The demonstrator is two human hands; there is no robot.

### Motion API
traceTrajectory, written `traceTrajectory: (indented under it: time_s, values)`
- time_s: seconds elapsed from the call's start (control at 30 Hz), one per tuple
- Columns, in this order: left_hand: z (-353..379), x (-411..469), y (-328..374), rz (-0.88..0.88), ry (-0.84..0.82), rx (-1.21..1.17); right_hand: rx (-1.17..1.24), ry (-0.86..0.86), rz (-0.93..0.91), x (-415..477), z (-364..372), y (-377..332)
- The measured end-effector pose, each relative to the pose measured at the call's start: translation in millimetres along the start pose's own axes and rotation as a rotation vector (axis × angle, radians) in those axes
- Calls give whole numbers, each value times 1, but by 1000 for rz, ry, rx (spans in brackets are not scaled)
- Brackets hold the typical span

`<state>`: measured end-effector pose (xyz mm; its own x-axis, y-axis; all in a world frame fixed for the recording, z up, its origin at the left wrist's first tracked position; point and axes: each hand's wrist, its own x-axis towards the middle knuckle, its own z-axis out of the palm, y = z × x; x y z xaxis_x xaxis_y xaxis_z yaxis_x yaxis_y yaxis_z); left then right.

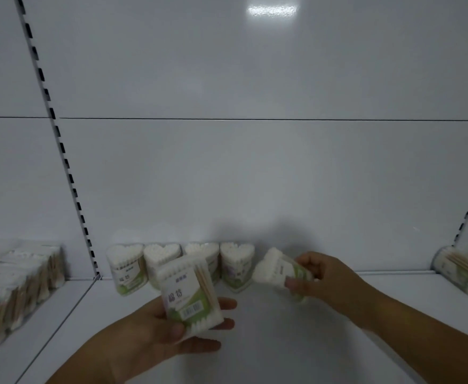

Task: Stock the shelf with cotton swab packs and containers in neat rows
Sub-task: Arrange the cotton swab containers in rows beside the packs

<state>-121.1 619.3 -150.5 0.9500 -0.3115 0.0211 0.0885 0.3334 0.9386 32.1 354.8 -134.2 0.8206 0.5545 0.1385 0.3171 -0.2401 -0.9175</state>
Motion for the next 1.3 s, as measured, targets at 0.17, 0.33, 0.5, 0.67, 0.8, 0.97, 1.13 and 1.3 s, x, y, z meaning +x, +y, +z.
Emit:
traceTrajectory:
  time_s: [0.17, 0.33, 0.5, 0.67, 0.8, 0.97, 1.13, 1.3]
  values:
    - [2, 11, -8, -63, 224, 66, 41, 184, -35, 22, 6, 31]
    - [7, 12, -7, -45, 322, 185, -248, 181, -125, 27, 8, 47]
    - [4, 15, -10, -62, 297, 233, -290, 213, -114, 31, 13, 49]
    - [3, 19, -10, -86, 246, 328, -283, 298, -100, 32, 14, 53]
    - [7, 19, -13, -68, 289, 410, -355, 279, -136, 33, 13, 54]
    - [23, 23, -13, -112, 381, 509, -294, 431, -188, 24, 3, 29]
    - [59, 42, 2, -162, 316, 857, -291, -5, -339, -14, -13, -36]
    - [109, 77, 27, -25, 236, 1513, -644, -231, -382, -49, -38, -33]
